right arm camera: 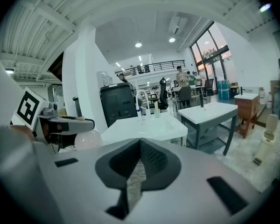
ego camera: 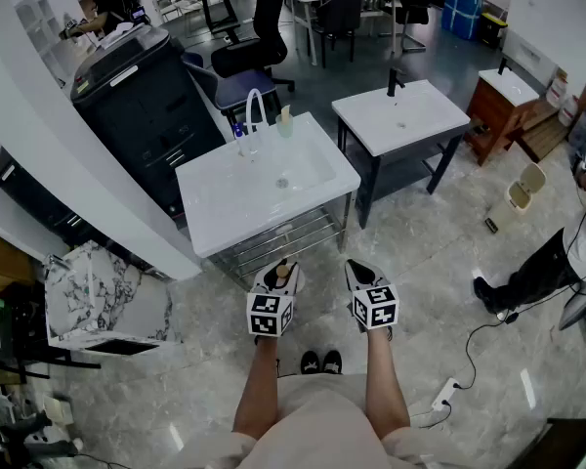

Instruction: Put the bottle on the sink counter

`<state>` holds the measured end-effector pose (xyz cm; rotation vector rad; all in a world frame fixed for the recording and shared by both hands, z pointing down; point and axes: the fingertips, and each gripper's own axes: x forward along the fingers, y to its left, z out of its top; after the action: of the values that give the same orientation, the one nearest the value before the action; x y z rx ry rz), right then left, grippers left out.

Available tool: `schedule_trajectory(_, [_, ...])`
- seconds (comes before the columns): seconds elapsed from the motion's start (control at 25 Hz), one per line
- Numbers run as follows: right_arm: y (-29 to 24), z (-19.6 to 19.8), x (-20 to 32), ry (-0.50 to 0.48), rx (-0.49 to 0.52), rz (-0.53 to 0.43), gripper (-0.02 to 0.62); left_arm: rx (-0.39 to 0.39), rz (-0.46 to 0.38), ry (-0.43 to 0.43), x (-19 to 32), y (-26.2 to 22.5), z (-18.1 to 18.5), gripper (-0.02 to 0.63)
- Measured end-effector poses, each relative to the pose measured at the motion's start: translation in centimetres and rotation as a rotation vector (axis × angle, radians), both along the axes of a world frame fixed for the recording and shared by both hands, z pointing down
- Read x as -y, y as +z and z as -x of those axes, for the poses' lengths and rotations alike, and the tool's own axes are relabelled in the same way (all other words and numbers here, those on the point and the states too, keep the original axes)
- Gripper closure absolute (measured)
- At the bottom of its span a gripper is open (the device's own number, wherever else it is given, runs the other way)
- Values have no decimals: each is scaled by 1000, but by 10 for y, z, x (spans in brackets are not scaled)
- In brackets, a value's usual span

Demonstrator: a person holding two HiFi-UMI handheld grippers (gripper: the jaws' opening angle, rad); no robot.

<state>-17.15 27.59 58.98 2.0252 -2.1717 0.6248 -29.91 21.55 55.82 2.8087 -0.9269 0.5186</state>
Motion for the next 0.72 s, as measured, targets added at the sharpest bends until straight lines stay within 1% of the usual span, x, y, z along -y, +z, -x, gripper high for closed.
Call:
schedule_trajectory(0.32, [1, -10, -8, -6, -4, -10, 591, 2, 5, -14, -11, 0, -9, 495])
schedule_trajectory(0.48, [3, -21, -13, 2, 54, -37, 591, -1, -3, -26, -14, -1, -15, 495])
schedule_trajectory(0.72, [5, -35, -11, 11, 79, -43, 591, -4, -6, -45, -9, -1, -21, 495])
